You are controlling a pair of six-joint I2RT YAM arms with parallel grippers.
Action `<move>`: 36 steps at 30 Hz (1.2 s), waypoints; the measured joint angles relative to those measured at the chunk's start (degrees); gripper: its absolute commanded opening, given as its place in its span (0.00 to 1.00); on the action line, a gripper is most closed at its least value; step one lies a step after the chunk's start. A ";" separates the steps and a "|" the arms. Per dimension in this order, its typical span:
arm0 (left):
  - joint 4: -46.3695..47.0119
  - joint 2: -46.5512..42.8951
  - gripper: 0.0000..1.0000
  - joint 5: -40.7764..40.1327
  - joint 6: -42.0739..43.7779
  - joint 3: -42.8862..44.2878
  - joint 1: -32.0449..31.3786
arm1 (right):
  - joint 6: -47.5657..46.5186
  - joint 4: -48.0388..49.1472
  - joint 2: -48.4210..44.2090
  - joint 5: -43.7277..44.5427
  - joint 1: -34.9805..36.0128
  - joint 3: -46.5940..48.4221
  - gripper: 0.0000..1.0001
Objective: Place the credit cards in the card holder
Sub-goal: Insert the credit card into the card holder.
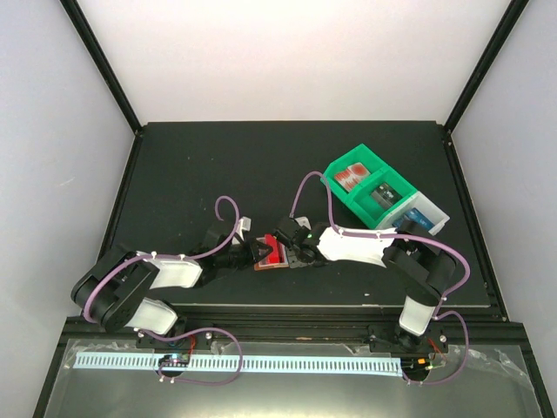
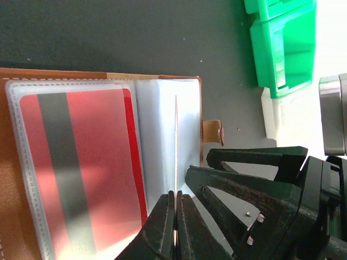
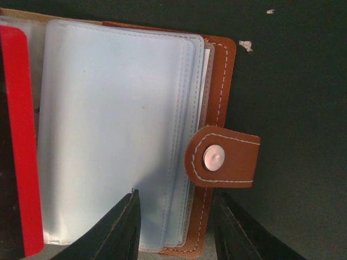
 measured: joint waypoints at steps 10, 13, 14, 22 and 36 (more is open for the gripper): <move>0.24 1.46 0.02 -2.01 0.02 -0.02 0.00 | 0.04 0.07 0.00 0.00 0.00 -0.02 0.38; 0.39 1.53 0.02 -2.21 0.00 -0.04 0.00 | 0.07 0.09 0.00 0.00 -0.02 -0.04 0.38; 0.70 1.73 0.01 -2.23 0.00 -0.04 0.00 | 0.09 0.07 0.00 0.00 0.00 -0.04 0.38; 5.31 6.19 0.02 -0.61 -0.98 -0.04 0.31 | 0.17 -0.02 0.00 0.13 -0.02 -0.04 0.38; 11.47 10.19 0.02 2.19 -5.20 -0.13 0.33 | 0.20 -0.04 0.00 0.24 -0.02 -0.04 0.38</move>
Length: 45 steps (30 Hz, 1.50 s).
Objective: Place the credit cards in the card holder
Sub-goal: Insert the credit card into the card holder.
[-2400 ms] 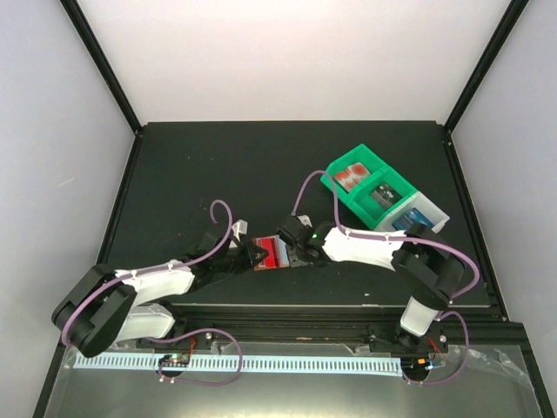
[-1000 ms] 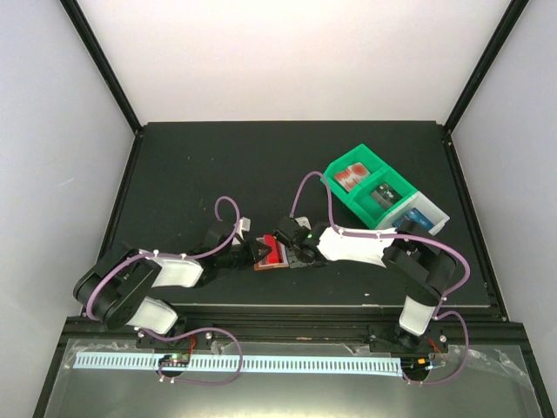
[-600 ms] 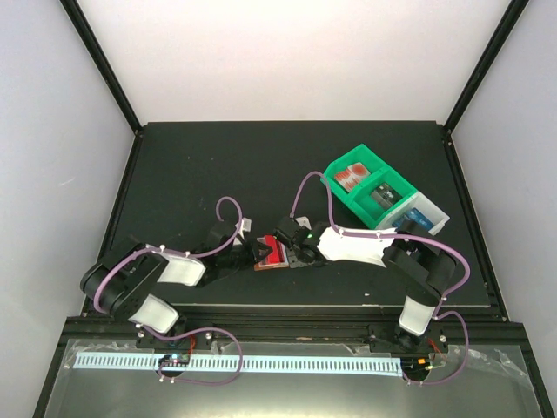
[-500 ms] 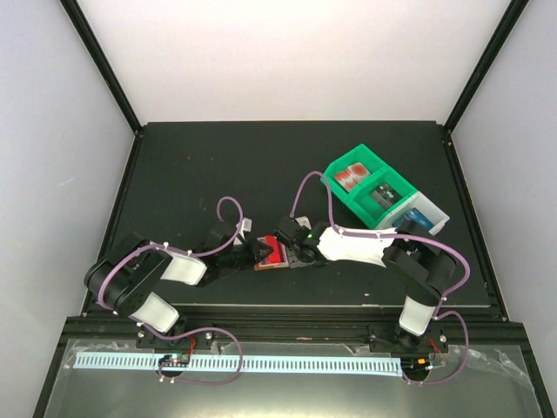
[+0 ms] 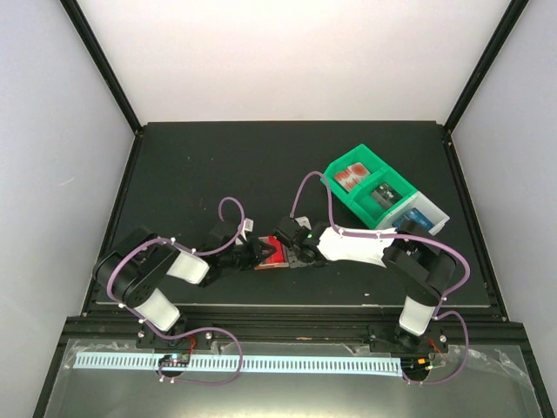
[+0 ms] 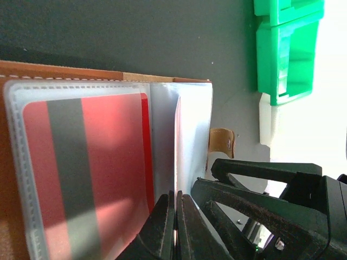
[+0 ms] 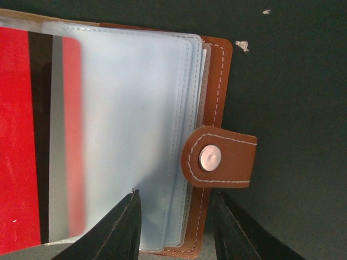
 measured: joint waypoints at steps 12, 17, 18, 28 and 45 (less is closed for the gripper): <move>4.39 4.11 0.01 0.81 -0.83 0.24 -0.48 | 0.02 0.04 0.00 -0.04 0.00 0.00 0.35; 3.69 4.44 0.03 0.24 0.15 1.55 -1.79 | 0.22 0.26 -0.24 -0.07 0.00 -0.33 0.35; 3.23 4.44 0.04 0.00 0.48 1.88 -2.03 | 0.31 0.44 -0.35 -0.07 0.00 -0.52 0.35; -4.92 4.15 0.25 -0.33 3.54 4.79 -3.67 | 1.77 2.05 -3.91 0.24 0.00 -4.00 0.40; -32.17 -10.67 0.65 -5.64 14.62 8.28 -3.85 | 0.81 3.78 -12.07 -2.27 0.02 -5.35 0.52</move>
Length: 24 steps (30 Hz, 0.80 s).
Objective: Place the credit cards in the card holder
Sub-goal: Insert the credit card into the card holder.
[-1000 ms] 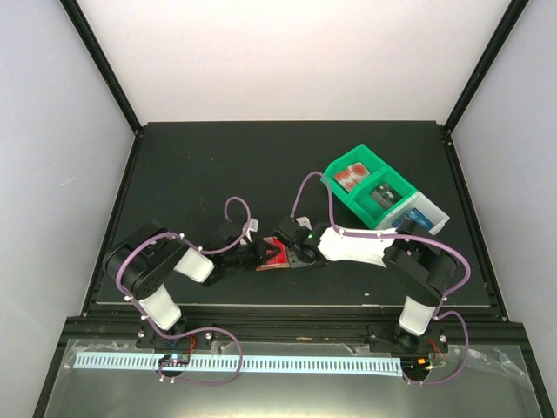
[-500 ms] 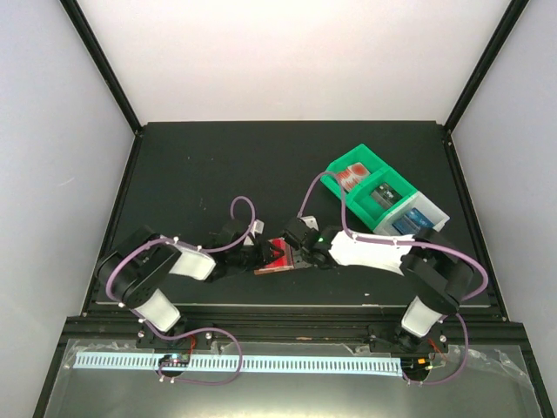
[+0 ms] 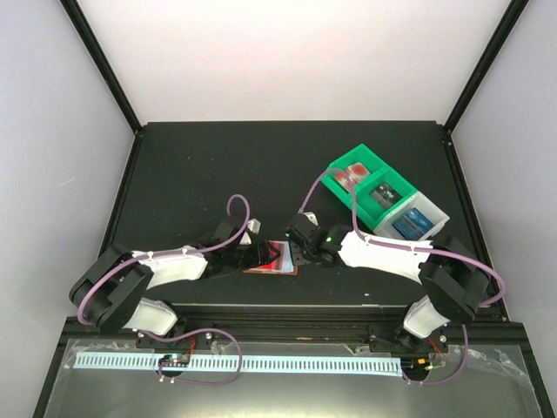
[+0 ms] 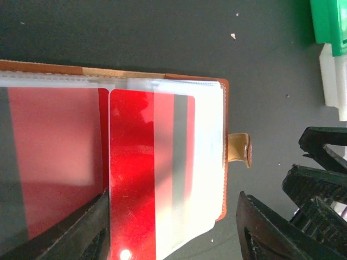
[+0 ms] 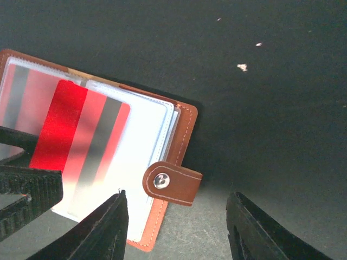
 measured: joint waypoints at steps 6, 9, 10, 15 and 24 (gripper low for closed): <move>-6.82 -3.48 0.65 -2.01 2.73 0.55 0.00 | 0.26 0.85 0.15 -3.32 0.46 -0.02 0.57; -9.01 -4.31 0.62 -2.78 3.96 0.61 0.00 | 0.72 1.25 -0.07 -3.80 0.74 -0.57 0.57; -9.60 -4.31 0.60 -3.02 4.26 0.72 0.00 | 0.90 1.22 -0.09 -3.93 0.83 -0.79 0.56; -12.39 -4.26 0.45 -4.24 6.12 1.81 -0.02 | 2.01 1.22 0.13 -4.72 1.51 -1.22 0.46; -13.92 -3.63 0.47 -4.57 8.44 2.38 -0.94 | 3.30 2.82 4.37 -7.72 3.74 -1.22 0.42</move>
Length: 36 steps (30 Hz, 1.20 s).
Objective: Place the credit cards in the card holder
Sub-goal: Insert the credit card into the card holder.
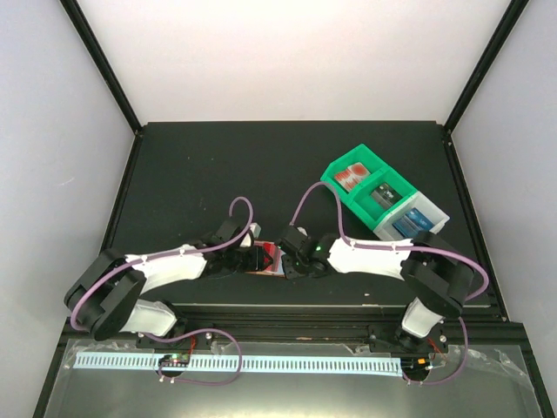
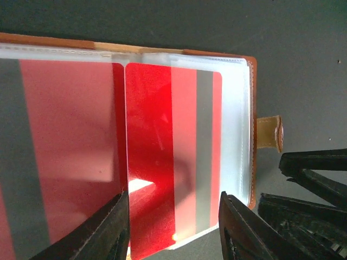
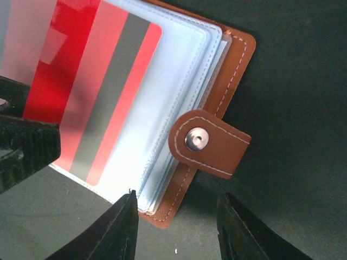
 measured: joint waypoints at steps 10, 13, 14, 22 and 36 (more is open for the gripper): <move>0.07 2.99 0.48 0.42 1.07 2.01 -2.69 | 0.17 2.23 3.10 -1.88 0.00 0.00 0.44; 0.07 3.65 0.49 0.46 1.46 2.69 -3.48 | 0.17 2.95 3.30 -1.92 0.00 0.00 0.44; 0.09 3.89 0.50 0.46 1.62 2.93 -3.72 | 0.17 2.97 3.32 -1.90 0.00 0.00 0.44; -1.16 3.98 0.56 -0.50 2.32 3.85 -4.22 | 0.24 2.51 1.84 0.76 0.00 -0.39 0.45; -7.15 -2.45 0.30 -6.95 2.82 3.98 -4.31 | 0.39 0.83 -3.43 4.28 0.00 -0.76 0.43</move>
